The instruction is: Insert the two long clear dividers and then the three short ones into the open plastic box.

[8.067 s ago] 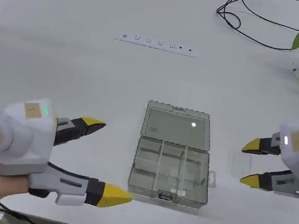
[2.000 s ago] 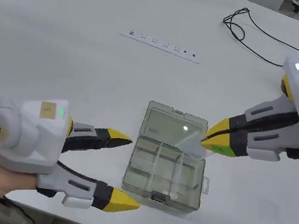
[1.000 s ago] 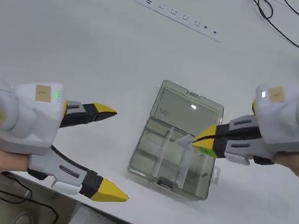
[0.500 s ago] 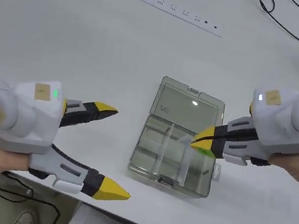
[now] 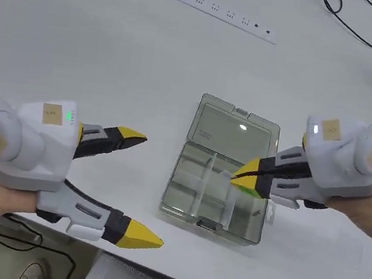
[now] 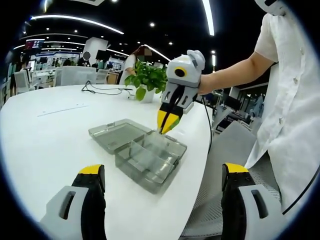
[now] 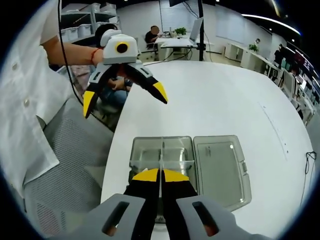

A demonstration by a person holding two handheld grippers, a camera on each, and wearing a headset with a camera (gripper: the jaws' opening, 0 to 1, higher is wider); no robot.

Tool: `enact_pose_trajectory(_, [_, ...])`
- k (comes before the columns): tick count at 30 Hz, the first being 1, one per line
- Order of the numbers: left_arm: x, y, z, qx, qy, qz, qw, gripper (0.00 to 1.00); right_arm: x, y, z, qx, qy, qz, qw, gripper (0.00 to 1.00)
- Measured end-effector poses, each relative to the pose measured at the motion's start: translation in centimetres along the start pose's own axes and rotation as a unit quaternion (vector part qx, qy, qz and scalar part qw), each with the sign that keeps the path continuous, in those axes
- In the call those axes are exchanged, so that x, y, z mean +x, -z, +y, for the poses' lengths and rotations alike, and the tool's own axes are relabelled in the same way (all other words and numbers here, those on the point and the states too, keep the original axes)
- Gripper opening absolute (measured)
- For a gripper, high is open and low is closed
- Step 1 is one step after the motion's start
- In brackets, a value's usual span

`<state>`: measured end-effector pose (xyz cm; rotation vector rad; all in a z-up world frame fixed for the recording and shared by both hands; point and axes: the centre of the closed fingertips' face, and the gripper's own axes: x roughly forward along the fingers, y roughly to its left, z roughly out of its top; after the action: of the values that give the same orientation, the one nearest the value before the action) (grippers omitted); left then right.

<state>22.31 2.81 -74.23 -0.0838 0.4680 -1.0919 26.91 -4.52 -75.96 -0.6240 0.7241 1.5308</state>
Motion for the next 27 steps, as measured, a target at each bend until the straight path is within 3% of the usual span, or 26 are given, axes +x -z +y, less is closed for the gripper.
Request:
enact_pose_trajectory(12, [-0.1, 0.4, 0.0, -0.001, 0.001, 0.003, 1.0, 1.0, 1.5, 0.6, 0.1, -0.001, -0.009, 0.019, 0.9998, 0.02])
enact_pose_trajectory(27, [0.0, 0.5, -0.1, -0.003, 0.004, 0.004, 1.0, 0.99, 3.6, 2.4, -0.2, -0.016, -0.016, 0.077, 0.9968, 0.02])
